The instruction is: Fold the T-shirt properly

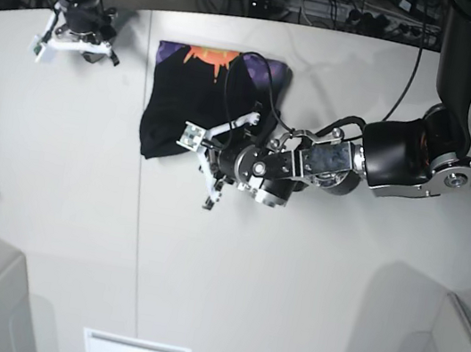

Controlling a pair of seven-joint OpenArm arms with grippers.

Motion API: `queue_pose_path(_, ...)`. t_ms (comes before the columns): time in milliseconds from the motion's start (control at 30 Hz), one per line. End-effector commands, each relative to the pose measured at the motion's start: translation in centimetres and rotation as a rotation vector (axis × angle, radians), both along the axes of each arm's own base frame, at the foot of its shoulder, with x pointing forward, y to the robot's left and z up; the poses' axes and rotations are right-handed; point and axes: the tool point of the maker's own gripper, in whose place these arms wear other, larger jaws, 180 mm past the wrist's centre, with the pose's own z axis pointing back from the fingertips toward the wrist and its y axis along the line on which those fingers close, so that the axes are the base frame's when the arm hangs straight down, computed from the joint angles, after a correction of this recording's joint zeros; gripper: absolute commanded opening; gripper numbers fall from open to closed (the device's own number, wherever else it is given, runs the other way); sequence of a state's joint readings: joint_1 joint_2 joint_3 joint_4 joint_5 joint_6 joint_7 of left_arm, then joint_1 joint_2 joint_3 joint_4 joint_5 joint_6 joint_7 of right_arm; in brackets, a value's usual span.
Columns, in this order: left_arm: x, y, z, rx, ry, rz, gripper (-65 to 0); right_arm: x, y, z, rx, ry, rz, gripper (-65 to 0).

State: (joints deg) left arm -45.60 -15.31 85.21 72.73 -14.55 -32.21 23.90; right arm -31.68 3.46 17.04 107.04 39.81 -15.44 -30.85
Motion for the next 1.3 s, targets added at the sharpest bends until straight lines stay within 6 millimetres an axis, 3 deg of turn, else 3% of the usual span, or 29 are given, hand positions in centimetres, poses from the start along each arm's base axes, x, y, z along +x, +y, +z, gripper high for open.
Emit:
queue_pose_path(0,0.9,-1.0,1.4,-0.029,-0.02,-0.005,-65.0,0.4,-0.5,0.7,-0.021,-0.029,0.002,-65.0)
queue_pose_path(167,3.4,-1.6,3.2,-0.032,-0.067,0.075,-65.0,0.7,-0.3,0.8,-0.02,-0.035,0.006,-65.0)
queue_pose_path(367,4.1,-2.0,4.0,-0.049,-0.078,0.085,-42.0,0.6,-0.4,0.8,-0.022,-0.033,0.007,-65.0)
queue_pose_path(600,7.2,-2.0,6.9,-0.132,-0.111,0.177,-17.3,0.8,-0.8,0.9,-0.038,-0.033,0.019,-65.0)
queue_pose_path(700,8.2,-2.7,10.2,-0.226,-0.141,0.204,-12.8,0.7,-0.9,0.9,-0.039,-0.032,0.021,-65.0)
queue_pose_path(767,9.3,-2.1,12.8,-0.317,-0.16,0.265,-14.2,0.7,-0.9,0.9,-0.041,-0.034,0.023,-65.0)
queue_pose_path(867,9.8,0.2,16.2,-0.421,-0.197,0.391,-25.5,1.2,-1.1,1.4,-0.093,-0.055,0.09,-65.0)
queue_pose_path(1033,8.5,6.6,19.2,-0.549,-0.252,0.59,-63.5,1.7,-0.5,2.4,-0.319,-0.137,0.224,-65.0)
queue_pose_path(1200,6.4,12.5,18.4,-0.578,-0.264,0.757,-65.0,2.2,1.6,3.5,-0.408,-0.235,0.336,-65.0)
queue_pose_path(1267,5.1,14.0,18.1,-0.629,-0.261,0.783,-65.0,1.7,2.0,3.9,-0.418,-0.277,0.353,-65.0)
